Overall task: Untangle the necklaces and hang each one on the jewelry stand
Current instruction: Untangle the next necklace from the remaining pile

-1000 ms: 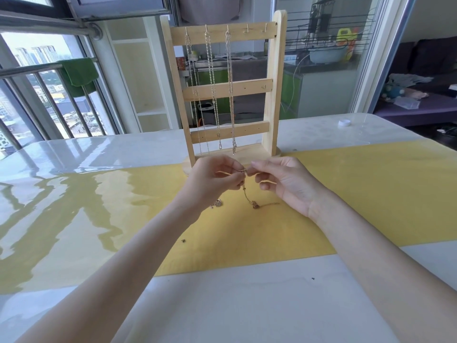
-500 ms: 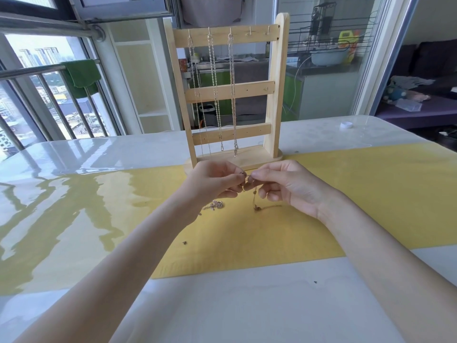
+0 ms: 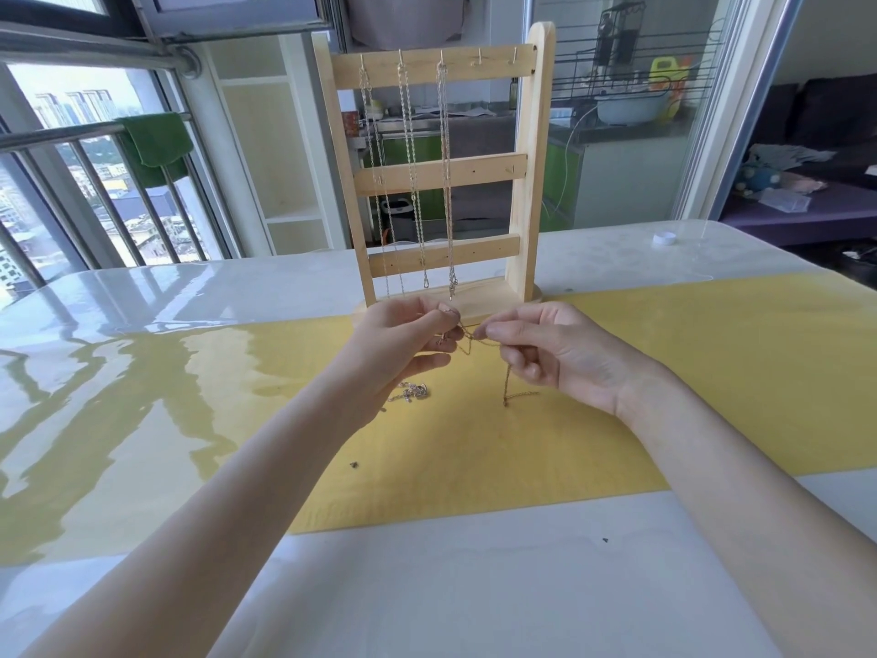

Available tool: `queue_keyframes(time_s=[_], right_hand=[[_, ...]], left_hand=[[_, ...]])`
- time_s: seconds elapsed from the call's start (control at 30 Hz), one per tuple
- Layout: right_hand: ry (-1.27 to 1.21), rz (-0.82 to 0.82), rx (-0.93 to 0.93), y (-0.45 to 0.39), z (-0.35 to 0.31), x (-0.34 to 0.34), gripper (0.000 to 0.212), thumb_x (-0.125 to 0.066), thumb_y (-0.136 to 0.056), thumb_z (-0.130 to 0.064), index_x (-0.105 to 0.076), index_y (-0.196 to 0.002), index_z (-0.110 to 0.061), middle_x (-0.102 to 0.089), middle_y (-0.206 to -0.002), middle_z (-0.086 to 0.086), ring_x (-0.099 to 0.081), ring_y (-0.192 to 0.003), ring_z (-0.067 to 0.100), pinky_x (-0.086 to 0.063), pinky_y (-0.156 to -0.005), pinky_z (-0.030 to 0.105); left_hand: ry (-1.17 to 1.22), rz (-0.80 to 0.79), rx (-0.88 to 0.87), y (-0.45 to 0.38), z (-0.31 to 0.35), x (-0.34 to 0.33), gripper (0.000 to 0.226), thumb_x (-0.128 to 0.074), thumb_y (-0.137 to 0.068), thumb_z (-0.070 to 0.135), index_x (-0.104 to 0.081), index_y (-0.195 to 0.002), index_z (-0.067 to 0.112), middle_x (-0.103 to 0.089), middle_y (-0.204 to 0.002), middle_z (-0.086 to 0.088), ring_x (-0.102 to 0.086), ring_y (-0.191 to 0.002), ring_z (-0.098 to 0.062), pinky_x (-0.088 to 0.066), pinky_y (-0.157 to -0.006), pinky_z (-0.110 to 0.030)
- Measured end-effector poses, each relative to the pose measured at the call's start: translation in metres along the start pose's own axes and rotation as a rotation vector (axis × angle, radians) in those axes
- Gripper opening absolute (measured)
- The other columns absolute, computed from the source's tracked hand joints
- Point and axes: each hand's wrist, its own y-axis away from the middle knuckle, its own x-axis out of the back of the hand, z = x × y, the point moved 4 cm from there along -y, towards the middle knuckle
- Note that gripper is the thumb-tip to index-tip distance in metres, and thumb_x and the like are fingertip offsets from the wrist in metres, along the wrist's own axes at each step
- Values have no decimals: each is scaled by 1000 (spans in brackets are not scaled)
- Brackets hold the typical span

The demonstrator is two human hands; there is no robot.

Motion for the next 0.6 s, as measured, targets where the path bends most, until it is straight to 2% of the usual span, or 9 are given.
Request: queue_keyframes(time_s=[0.17, 0.3, 0.43, 0.6], right_hand=[[61, 39, 7, -1, 0, 1, 4, -67, -81, -14, -67, -84, -11, -49, -47, -4, -36, -39, 5, -30, -40, 13], [102, 9, 22, 0, -2, -2, 17, -68, -77, -21, -68, -90, -9, -45, -43, -4, -34, -38, 5, -25, -40, 14], [124, 21, 27, 1, -4, -3, 8, -64, -85, -17, -66, -84, -9, -41, -39, -6, -29, -36, 5, -23, -37, 14], [109, 69, 30, 1, -5, -2, 13, -61, -89, -15, -62, -76, -12, -48, -42, -3, -32, -35, 6, -24, -39, 14]], left_hand=[[-30, 11, -60, 0, 3, -2, 14, -58, -93, 13, -60, -78, 13, -61, -68, 2, -56, -60, -6, -51, -62, -17], [-97, 2, -136, 0, 4, -3, 11, -58, -93, 13, -59, -82, 12, -61, -66, 3, -55, -60, -7, -51, -62, -19], [-185, 9, -213, 0, 5, -4, 12, -58, -93, 11, -59, -81, 13, -60, -67, 0, -54, -58, -7, -51, -63, -20], [-271, 16, -237, 1, 5, -6, 12, -58, -93, 11, -59, -81, 13, -58, -62, 2, -51, -54, -5, -49, -58, -18]])
